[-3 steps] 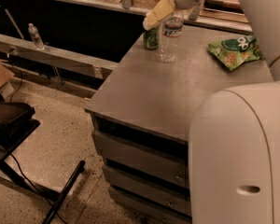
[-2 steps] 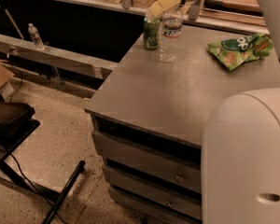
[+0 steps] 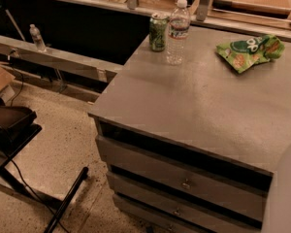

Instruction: Move water bottle near green can

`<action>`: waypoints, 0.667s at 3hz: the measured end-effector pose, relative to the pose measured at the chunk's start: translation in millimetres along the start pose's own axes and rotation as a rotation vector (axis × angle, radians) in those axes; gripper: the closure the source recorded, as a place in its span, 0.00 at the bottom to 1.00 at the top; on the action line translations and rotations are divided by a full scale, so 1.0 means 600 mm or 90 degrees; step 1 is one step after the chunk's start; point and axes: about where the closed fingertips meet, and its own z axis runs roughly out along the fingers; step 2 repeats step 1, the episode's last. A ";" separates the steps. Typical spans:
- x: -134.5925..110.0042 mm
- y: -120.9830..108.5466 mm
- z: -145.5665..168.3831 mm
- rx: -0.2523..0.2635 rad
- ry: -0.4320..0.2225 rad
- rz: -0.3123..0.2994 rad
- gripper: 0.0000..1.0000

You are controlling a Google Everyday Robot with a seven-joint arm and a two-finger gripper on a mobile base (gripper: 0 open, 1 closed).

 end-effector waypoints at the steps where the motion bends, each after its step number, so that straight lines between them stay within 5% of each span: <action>1: 0.006 -0.008 -0.003 0.005 -0.002 0.004 0.00; 2: 0.006 -0.008 -0.003 0.005 -0.002 0.004 0.00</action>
Offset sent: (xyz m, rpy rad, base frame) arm 0.0000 0.0000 0.0000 0.0000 0.0000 0.0000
